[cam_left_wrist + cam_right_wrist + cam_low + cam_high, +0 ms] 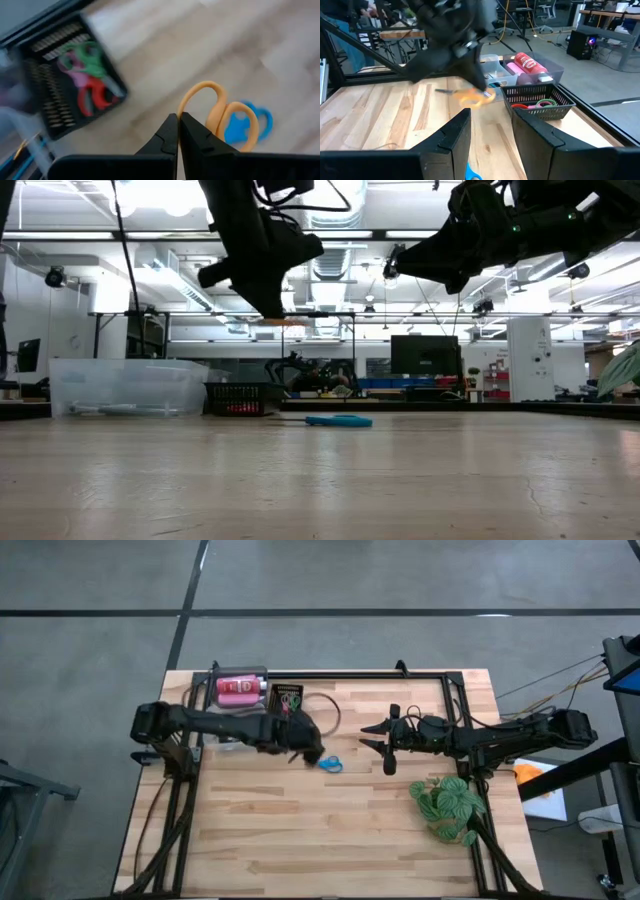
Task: Pick & Place Paint Supplies
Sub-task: Put the yellow scissors into the right black bin, then put the blue scissors into the right black bin
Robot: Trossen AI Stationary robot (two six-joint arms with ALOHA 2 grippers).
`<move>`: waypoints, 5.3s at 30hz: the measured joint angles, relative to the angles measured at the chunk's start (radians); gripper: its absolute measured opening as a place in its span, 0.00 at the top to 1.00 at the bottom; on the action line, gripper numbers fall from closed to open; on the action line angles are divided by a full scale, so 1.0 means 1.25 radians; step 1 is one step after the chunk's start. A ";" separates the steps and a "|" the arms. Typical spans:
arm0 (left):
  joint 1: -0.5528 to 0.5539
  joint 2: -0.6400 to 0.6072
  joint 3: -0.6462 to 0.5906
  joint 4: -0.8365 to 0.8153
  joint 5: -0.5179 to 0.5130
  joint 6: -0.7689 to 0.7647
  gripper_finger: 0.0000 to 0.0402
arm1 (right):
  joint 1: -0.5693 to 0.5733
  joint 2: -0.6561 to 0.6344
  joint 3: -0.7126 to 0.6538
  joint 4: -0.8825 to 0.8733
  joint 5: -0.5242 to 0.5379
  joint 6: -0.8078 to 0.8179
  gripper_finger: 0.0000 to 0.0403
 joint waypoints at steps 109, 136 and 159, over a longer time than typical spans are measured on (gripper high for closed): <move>0.312 0.034 -0.015 0.095 0.117 0.120 0.74 | 0.000 0.000 0.000 0.003 0.000 -0.001 0.65; 0.067 0.150 -0.018 0.430 0.406 0.679 0.74 | 0.000 0.000 0.000 0.002 0.000 -0.001 0.65; 0.090 0.293 -0.024 0.449 0.423 0.697 0.74 | 0.000 0.000 -0.001 -0.001 0.000 -0.001 0.65</move>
